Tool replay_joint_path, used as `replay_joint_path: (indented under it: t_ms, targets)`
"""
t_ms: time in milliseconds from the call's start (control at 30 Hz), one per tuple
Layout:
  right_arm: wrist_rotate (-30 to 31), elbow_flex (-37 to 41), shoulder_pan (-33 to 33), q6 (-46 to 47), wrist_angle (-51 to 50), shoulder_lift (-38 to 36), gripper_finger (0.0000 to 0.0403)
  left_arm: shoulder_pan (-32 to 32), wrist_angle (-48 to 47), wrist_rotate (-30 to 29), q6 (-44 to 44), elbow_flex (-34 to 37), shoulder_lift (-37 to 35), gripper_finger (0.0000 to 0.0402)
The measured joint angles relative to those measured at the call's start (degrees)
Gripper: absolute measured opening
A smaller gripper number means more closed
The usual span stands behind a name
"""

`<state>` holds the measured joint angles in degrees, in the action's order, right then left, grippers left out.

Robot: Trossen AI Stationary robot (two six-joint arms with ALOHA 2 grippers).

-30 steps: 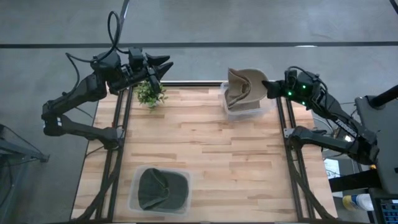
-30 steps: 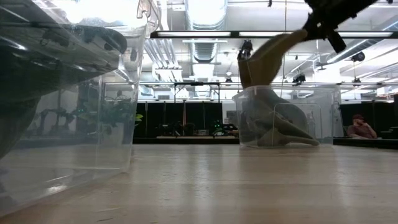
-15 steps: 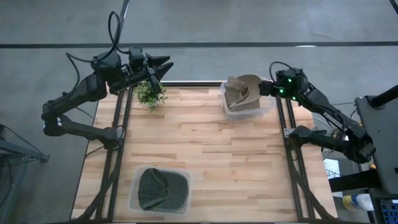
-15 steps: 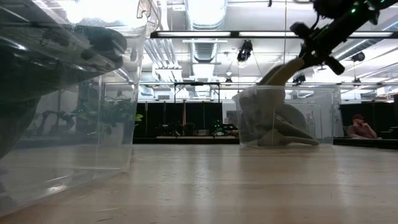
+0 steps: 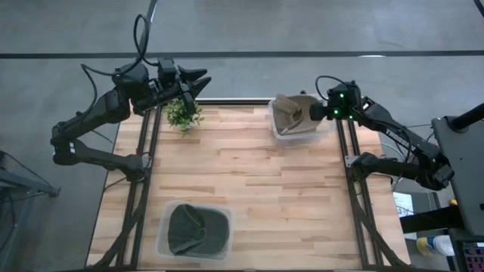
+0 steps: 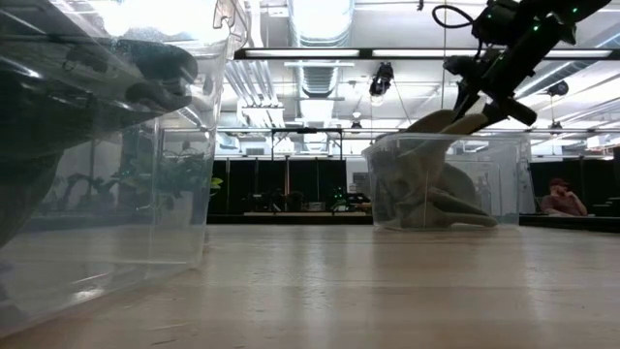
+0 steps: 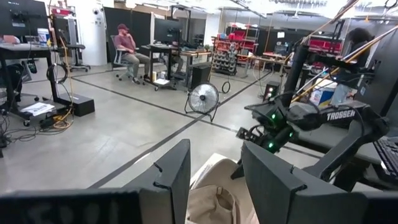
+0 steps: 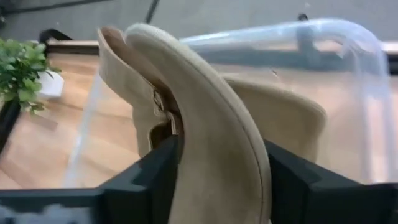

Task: Pick & Place hat
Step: Put the brown cap into the top transparent bin, then return to Home Position

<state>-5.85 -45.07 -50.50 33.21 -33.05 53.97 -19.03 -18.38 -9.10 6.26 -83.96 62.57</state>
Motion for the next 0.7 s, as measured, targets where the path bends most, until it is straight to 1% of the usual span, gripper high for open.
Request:
replay_joint_path:
  t_ms: [167,267,333,433,533,633,700]
  targets:
    - [0.0,-4.86,-0.11,-2.49,-11.2,-2.04,0.0242,-0.01,-1.29,0.0,0.28,0.03,0.02,0.0139]
    - [-0.05,-8.81,-0.11,-3.94,-16.96,-3.52,0.0268,0.0,-1.22,0.0,0.26,0.4,0.02,0.0139]
    - [-0.12,-11.33,-0.07,-4.5,-18.94,-4.52,0.028,-0.02,-1.33,0.0,0.26,0.99,0.02,0.0139]
    - [-1.42,-14.34,0.56,-4.4,-18.58,-6.08,0.0288,-0.02,-1.08,0.0,0.26,2.35,0.02,0.0139]
    - [-3.29,-16.32,2.18,-3.75,-16.74,-6.85,0.0288,-0.02,-0.67,0.0,0.24,4.0,0.02,0.0139]
    - [-6.39,-16.64,4.77,-2.11,-14.41,-6.76,0.0275,-0.02,-0.75,0.0,0.24,5.23,0.02,0.0139]
    - [-8.13,-15.76,7.35,-0.84,-10.82,-6.48,0.0259,-0.02,-0.81,0.0,0.54,5.8,0.02,0.0138]
